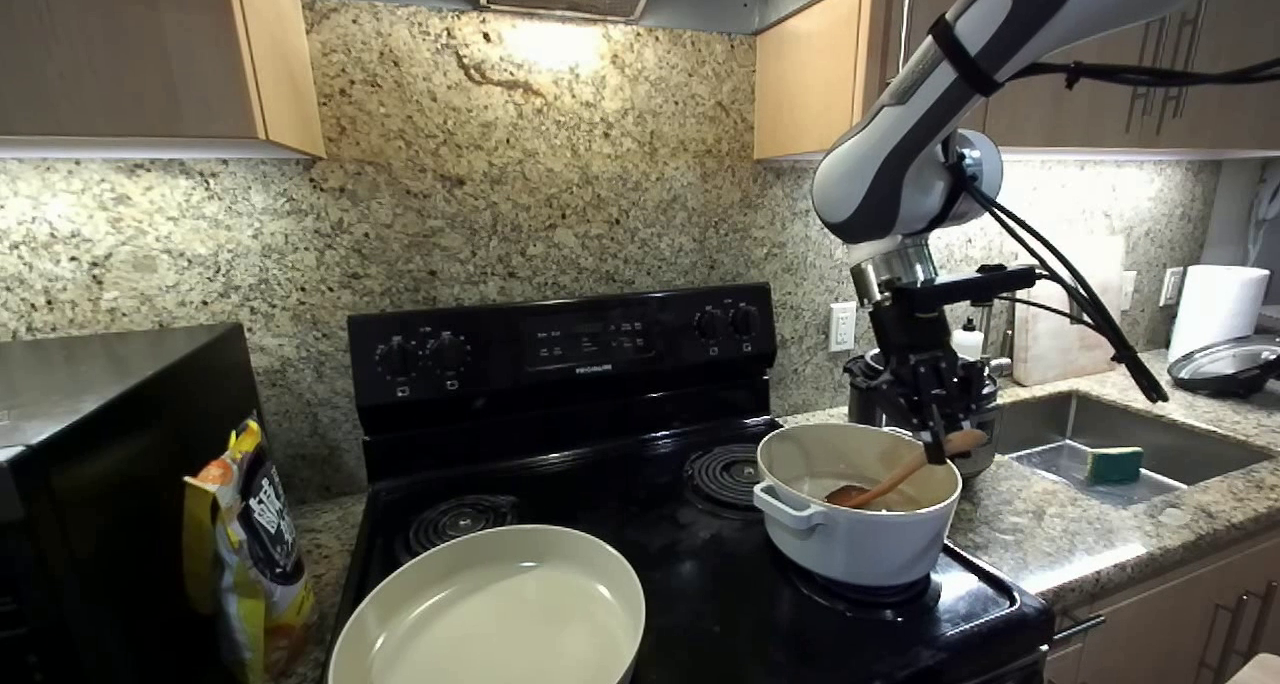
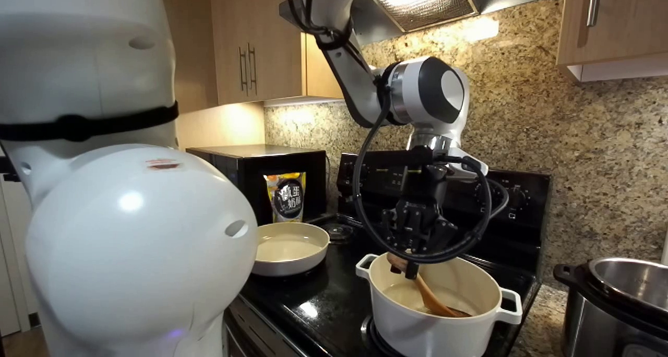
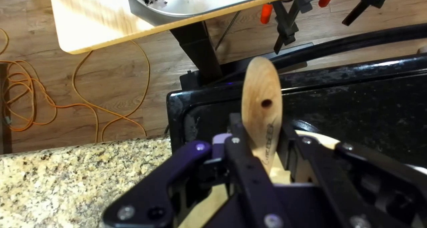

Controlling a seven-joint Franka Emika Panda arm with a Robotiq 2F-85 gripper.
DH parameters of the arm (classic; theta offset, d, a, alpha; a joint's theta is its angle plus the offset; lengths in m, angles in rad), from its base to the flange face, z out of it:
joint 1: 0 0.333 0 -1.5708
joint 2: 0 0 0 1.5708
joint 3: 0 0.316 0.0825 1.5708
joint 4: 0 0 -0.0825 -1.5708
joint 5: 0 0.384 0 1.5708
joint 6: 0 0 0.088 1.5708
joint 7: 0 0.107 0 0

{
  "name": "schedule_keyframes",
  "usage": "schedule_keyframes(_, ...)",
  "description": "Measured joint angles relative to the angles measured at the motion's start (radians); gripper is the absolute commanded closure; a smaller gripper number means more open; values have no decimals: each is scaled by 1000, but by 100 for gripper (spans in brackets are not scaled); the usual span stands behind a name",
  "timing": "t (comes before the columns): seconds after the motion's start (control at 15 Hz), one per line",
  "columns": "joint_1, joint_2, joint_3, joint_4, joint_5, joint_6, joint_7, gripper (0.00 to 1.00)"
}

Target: Pick up the cooking stick and stir in the pot

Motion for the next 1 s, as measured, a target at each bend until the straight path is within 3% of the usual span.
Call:
schedule_keyframes(0.47,74,-3,50,-4,22,-149,-39,92)
schedule_keyframes(1.0,81,55,47,46,28,-75,-37,92)
